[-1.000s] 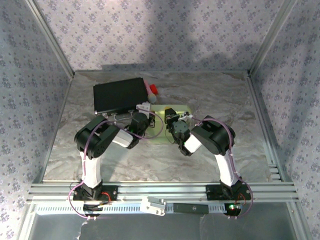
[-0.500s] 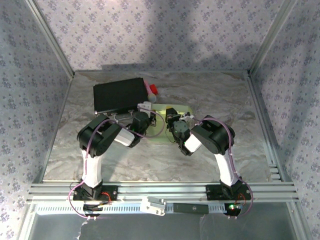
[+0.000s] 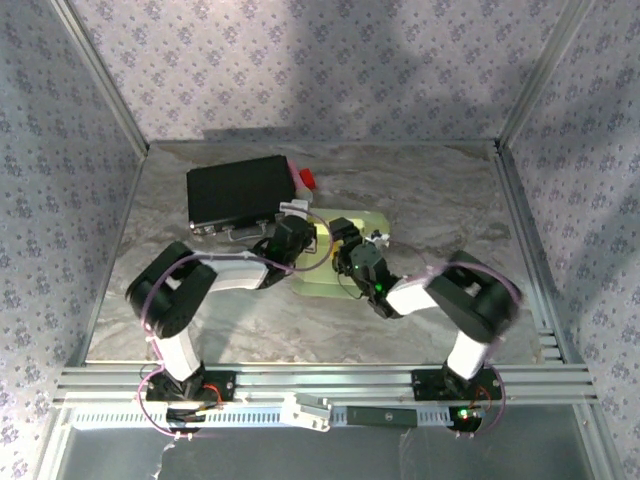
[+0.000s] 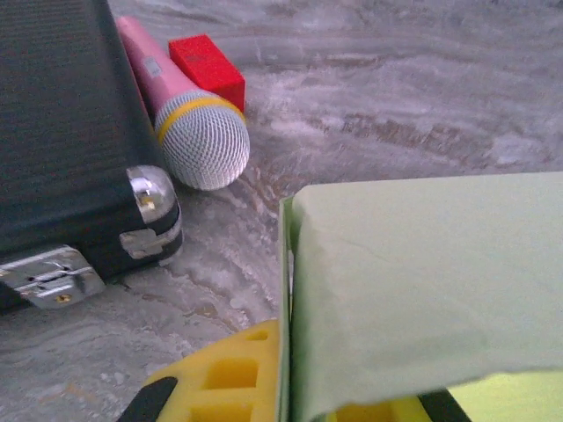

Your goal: Fold the paper box

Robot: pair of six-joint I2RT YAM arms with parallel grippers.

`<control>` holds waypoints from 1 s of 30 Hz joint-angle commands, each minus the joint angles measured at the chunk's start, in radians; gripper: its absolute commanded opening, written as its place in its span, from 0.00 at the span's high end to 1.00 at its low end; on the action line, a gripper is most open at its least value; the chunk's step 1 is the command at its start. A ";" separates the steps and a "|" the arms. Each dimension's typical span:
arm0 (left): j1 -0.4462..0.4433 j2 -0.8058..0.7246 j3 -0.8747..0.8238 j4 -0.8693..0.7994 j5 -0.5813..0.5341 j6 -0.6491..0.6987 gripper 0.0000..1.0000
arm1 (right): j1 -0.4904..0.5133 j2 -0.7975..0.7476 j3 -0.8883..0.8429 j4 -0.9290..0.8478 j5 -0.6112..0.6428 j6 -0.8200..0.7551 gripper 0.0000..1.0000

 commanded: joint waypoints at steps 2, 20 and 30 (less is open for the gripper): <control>0.002 -0.149 0.110 -0.375 -0.031 -0.093 1.00 | -0.011 -0.343 0.068 -0.596 -0.054 -0.113 0.20; -0.199 -0.416 0.255 -1.203 -0.296 -0.364 1.00 | -0.179 -0.636 0.567 -1.684 -0.327 -0.679 0.42; -0.310 -0.427 0.261 -1.257 -0.362 -0.432 1.00 | -0.072 -0.456 0.673 -1.649 -0.249 -0.721 0.49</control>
